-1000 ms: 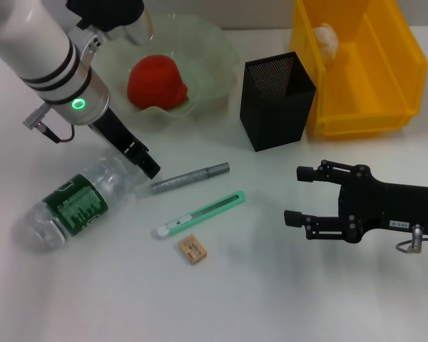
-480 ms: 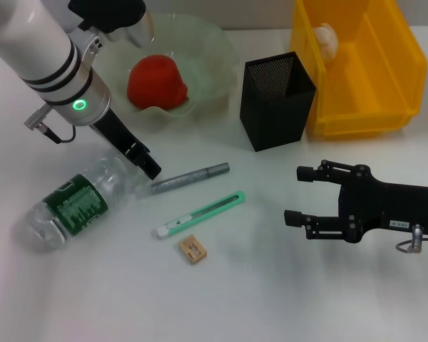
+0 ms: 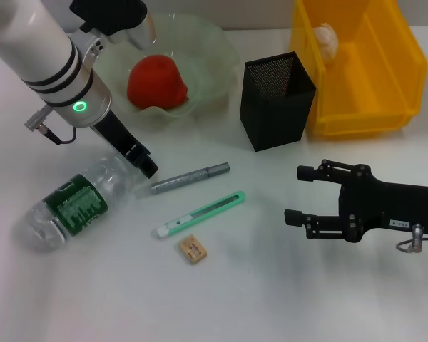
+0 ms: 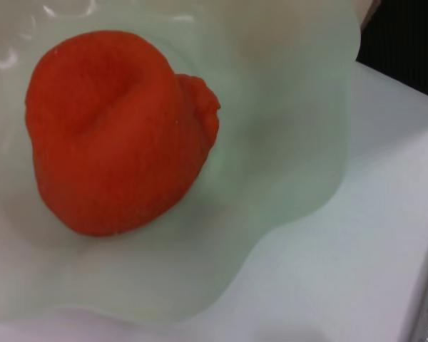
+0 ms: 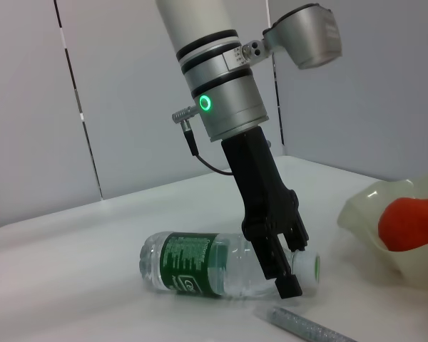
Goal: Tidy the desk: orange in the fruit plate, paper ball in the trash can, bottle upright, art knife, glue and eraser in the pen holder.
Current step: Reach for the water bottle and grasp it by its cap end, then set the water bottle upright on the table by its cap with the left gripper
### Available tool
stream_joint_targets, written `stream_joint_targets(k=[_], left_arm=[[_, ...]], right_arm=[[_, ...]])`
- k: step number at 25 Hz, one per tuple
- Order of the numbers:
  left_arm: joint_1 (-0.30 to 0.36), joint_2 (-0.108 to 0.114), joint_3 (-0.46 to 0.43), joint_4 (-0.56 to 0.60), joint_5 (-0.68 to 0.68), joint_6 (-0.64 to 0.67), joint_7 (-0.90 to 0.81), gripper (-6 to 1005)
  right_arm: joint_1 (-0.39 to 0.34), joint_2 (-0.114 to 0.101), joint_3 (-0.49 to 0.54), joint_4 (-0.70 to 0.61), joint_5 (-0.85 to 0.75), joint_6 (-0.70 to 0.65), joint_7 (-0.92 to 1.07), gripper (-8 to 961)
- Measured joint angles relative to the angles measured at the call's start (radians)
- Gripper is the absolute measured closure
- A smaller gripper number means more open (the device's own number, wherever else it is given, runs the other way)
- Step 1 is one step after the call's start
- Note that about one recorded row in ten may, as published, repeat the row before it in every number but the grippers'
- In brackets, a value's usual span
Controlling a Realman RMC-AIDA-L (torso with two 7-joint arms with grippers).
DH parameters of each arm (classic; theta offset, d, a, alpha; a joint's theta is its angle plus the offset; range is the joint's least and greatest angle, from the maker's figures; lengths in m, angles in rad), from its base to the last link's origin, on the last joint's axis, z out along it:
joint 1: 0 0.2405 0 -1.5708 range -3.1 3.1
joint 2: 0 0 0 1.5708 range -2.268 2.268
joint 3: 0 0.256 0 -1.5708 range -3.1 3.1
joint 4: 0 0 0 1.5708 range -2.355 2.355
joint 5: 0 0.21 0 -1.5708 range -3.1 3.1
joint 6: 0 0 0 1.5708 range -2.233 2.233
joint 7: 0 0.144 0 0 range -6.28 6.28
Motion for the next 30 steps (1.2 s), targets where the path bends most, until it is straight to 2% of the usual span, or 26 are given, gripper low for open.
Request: stream_joint_targets(k=[4, 9, 23, 30], left_arm=[[0.0, 0.0, 0.0, 0.0, -0.001, 0.001, 0.0, 344], [0.001, 0.0, 0.0, 0.0, -0.001, 0.002, 0.001, 550], [0.004, 0.0, -0.004, 0.016, -0.011, 0.008, 0.009, 555], [0.06, 0.007, -0.01, 0.152, -0.07, 0.046, 0.015, 549]], right_arm=[[0.0, 0.0, 0.001, 0.0, 0.0, 0.0, 0.0, 131], [0.0, 0.0, 0.003, 0.0, 0.0, 0.0, 0.001, 131], [0.002, 0.0, 0.003, 0.001, 0.0, 0.0, 0.001, 131], [0.002, 0.0, 0.003, 0.002, 0.0, 0.0, 0.001, 133]])
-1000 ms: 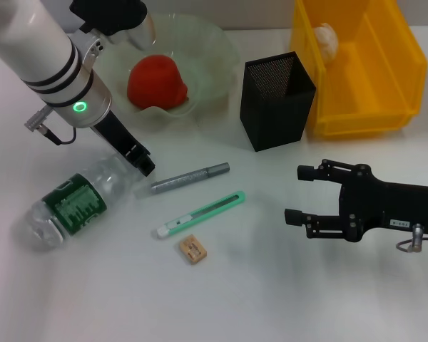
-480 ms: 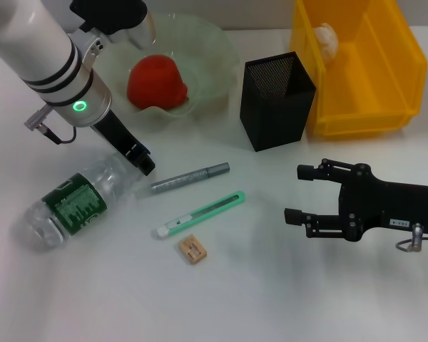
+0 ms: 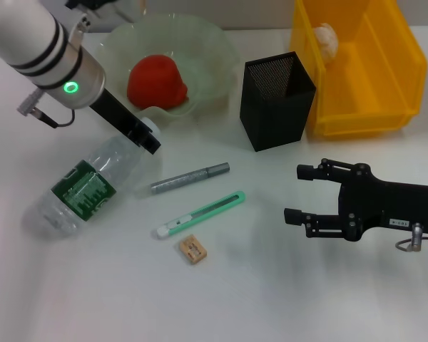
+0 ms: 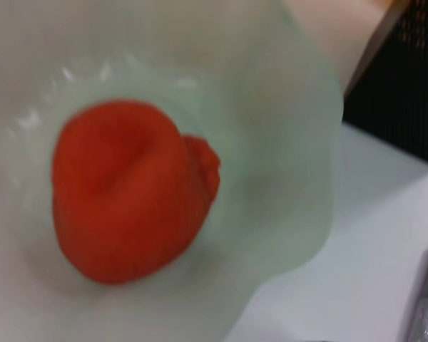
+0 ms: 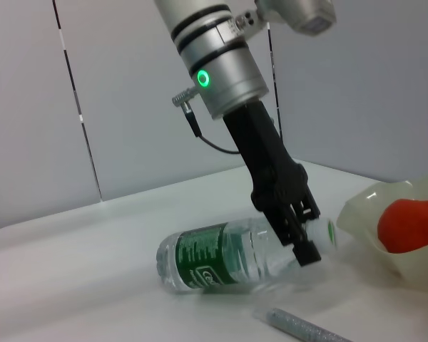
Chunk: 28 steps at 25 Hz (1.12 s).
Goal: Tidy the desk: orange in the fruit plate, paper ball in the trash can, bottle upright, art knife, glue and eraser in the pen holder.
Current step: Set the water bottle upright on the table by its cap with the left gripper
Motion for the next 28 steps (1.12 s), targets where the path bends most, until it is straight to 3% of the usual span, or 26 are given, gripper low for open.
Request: stream_joint_targets(k=[14, 28], left_arm=[[0.101, 0.004, -0.049, 0.263, -0.059, 0.112, 0.011, 539], [0.148, 0.006, -0.214, 0.297, -0.174, 0.18, 0.15, 528]], right_arm=[[0.006, 0.0, 0.0, 0.0, 0.002, 0.0, 0.001, 132], [0.007, 0.0, 0.003, 0.0, 0.003, 0.0, 0.003, 131]])
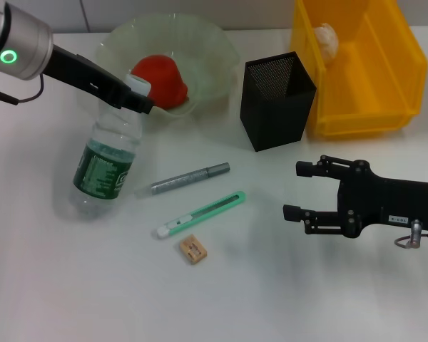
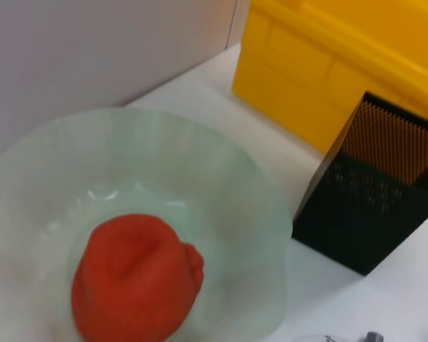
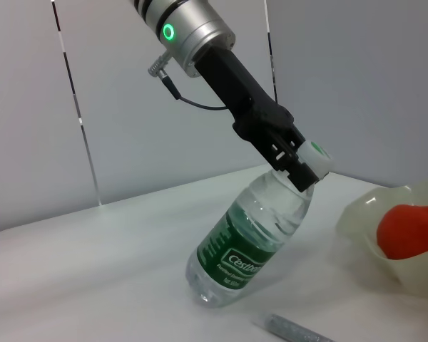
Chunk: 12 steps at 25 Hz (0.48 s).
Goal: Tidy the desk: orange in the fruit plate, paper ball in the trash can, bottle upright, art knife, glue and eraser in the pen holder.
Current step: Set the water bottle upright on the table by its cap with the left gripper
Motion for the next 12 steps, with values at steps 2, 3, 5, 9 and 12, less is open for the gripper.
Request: stream_joint_targets(k=[2, 3, 5, 9, 12], left_arm=[[0.014, 0.0, -0.028, 0.001, -0.024, 0.002, 0.026, 526], [0.019, 0.001, -0.038, 0.001, -0.034, 0.003, 0.036, 525], [0.038, 0.003, -0.07, 0.002, -0.067, 0.005, 0.07, 524], [0.073, 0.018, -0.088, 0.002, -0.141, 0.012, 0.117, 521], [0.105, 0.036, -0.094, -0.004, -0.215, 0.013, 0.154, 518]], right_arm=[[0.0, 0.0, 0.0, 0.0, 0.0, 0.0, 0.0, 131], [0.0, 0.0, 0.0, 0.0, 0.001, 0.0, 0.0, 131], [0.001, 0.001, 0.0, 0.0, 0.001, 0.0, 0.002, 132], [0.002, 0.001, 0.0, -0.003, 0.001, 0.0, 0.012, 132], [0.003, 0.001, 0.0, -0.004, 0.002, -0.003, 0.017, 132]])
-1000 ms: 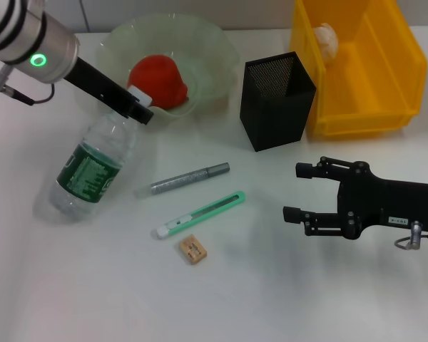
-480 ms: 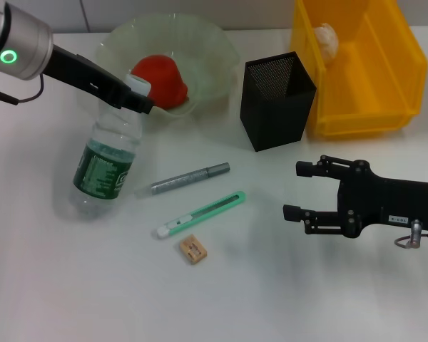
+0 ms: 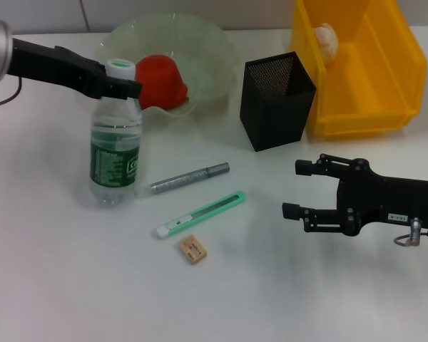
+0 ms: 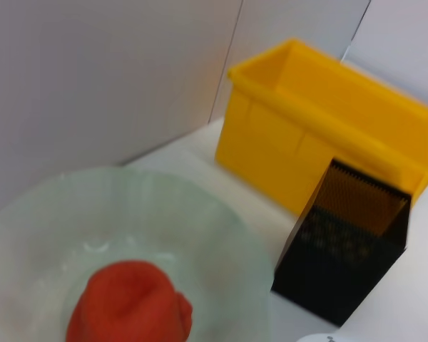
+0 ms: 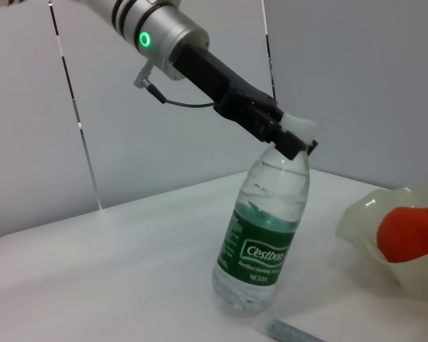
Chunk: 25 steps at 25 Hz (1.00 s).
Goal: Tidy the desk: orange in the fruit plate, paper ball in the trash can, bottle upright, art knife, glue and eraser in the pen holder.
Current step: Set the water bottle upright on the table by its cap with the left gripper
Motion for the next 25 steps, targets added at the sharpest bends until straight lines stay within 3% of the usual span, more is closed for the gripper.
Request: stream_joint_targets(k=[5, 12, 13, 20, 25], left_arm=[[0.051, 0.015, -0.031, -0.019, -0.113, -0.004, 0.096, 515], [0.085, 0.005, -0.127, -0.079, -0.197, -0.003, 0.257, 509], [0.105, 0.005, -0.14, -0.112, -0.261, -0.005, 0.313, 508], [0.152, 0.007, -0.147, -0.183, -0.408, -0.01, 0.474, 503], [0.175, 0.004, -0.151, -0.304, -0.505, -0.023, 0.661, 499]], right_arm=[[0.005, 0.0, 0.0, 0.0, 0.001, -0.001, 0.007, 132], [0.008, 0.0, 0.0, 0.004, 0.001, -0.002, 0.009, 133], [0.008, 0.0, 0.0, 0.004, 0.001, -0.002, 0.01, 133], [0.003, 0.0, 0.003, 0.004, 0.001, -0.002, 0.011, 131], [0.001, 0.0, 0.01, 0.001, 0.001, -0.005, 0.011, 132]])
